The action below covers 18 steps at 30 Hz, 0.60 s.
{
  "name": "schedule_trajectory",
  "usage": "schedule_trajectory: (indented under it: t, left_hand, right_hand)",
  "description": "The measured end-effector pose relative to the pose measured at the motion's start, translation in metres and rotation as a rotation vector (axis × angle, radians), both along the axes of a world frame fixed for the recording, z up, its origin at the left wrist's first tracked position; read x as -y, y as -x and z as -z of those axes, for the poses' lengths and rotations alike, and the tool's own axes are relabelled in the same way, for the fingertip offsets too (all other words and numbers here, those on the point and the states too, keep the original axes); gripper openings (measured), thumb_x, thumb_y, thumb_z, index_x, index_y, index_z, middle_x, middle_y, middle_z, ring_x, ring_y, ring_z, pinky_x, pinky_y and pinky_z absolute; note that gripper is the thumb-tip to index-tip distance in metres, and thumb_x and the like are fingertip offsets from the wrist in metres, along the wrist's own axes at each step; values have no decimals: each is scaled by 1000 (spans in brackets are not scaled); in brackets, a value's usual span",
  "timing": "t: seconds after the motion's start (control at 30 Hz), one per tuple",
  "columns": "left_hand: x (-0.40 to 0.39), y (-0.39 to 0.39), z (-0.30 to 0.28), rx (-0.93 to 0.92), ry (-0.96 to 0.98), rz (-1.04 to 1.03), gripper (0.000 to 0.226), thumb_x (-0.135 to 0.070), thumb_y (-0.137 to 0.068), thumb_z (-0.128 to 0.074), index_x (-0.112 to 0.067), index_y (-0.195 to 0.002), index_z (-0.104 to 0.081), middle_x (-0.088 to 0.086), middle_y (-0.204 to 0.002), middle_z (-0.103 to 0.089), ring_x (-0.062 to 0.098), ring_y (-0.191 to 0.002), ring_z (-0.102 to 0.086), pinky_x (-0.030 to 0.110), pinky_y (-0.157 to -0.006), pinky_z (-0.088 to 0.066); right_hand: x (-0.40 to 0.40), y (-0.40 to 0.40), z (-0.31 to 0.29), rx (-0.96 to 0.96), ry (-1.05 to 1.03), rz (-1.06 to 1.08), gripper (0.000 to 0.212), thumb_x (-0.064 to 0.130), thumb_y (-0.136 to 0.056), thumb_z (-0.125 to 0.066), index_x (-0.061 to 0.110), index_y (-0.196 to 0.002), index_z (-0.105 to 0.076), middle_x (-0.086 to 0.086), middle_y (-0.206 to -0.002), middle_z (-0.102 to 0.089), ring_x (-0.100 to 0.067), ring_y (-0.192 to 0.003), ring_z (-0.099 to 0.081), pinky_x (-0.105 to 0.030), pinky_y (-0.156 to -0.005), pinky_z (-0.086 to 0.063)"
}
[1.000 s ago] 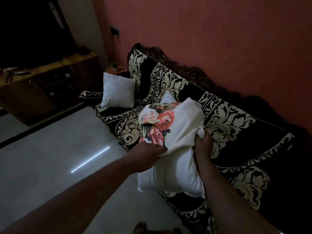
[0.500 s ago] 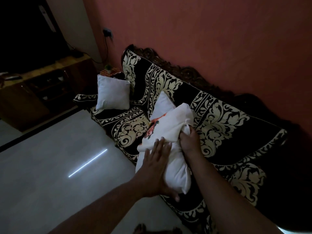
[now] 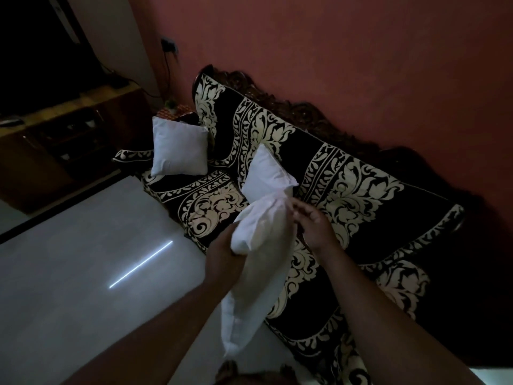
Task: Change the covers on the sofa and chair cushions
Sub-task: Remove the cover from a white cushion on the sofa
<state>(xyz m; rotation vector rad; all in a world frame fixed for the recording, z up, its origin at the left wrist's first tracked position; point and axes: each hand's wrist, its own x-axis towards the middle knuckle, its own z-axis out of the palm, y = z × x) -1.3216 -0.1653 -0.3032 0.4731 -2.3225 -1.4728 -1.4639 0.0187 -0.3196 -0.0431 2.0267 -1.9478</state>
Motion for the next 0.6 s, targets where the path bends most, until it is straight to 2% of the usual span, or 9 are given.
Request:
schedule_trajectory:
  t: [0.07, 0.17, 0.23, 0.37, 0.47, 0.53, 0.6]
  left_hand:
    - [6, 4, 2, 21, -114, -2, 50, -2, -84, -77, -41, -113, -65, -24, -100, -71, -9, -95, -67, 10, -74, -50]
    - [14, 0, 12, 49, -311, 22, 47, 5, -82, -78, -27, -115, -70, -7, -103, -77, 6, -98, -72, 19, -76, -56]
    - [17, -4, 17, 57, -393, 46, 48, 7, -77, -79, -18, -118, -70, 0, -109, -77, 15, -101, -72, 26, -78, -59]
    - [17, -5, 18, 71, -487, 69, 52, 13, -77, -74, -12, -122, -69, 7, -114, -75, 25, -107, -71, 42, -89, -59]
    - [15, 1, 14, 97, -545, 71, 53, 14, -77, -72, -13, -122, -69, 8, -114, -75, 30, -109, -70, 51, -94, -57]
    - [15, 5, 11, 96, -574, 121, 56, 11, -73, -73, -12, -124, -68, 12, -118, -73, 33, -112, -69, 54, -96, -55]
    - [14, 6, 7, 95, -622, 156, 60, 9, -69, -73, -10, -126, -67, 15, -120, -72, 34, -113, -68, 52, -96, -55]
  right_hand:
    - [-10, -8, 18, -67, -190, 86, 28, 19, -100, -60, 26, -126, -67, 7, -119, -68, -14, -114, -63, -28, -88, -52]
    - [-20, -19, 54, -51, -487, 126, 34, 29, -99, -61, 17, -131, -63, -5, -123, -67, -24, -115, -63, -33, -91, -50]
    - [-23, -25, 68, -21, -585, 107, 39, 38, -100, -56, 16, -133, -61, -9, -127, -67, -28, -116, -62, -36, -94, -48]
    - [-25, -27, 78, -64, -641, 135, 37, 42, -102, -50, 18, -126, -65, -12, -120, -70, -32, -109, -64, -36, -87, -47]
    - [-23, -26, 73, -164, -650, 177, 30, 39, -101, -54, 17, -112, -71, -12, -107, -72, -33, -98, -66, -38, -80, -50]
    - [-23, -22, 71, -190, -633, 212, 29, 37, -100, -54, 14, -106, -72, -14, -103, -72, -34, -95, -66, -39, -78, -51]
    - [-26, -19, 67, -192, -611, 261, 38, 45, -95, -49, 14, -107, -68, -14, -104, -70, -35, -95, -65, -39, -78, -50]
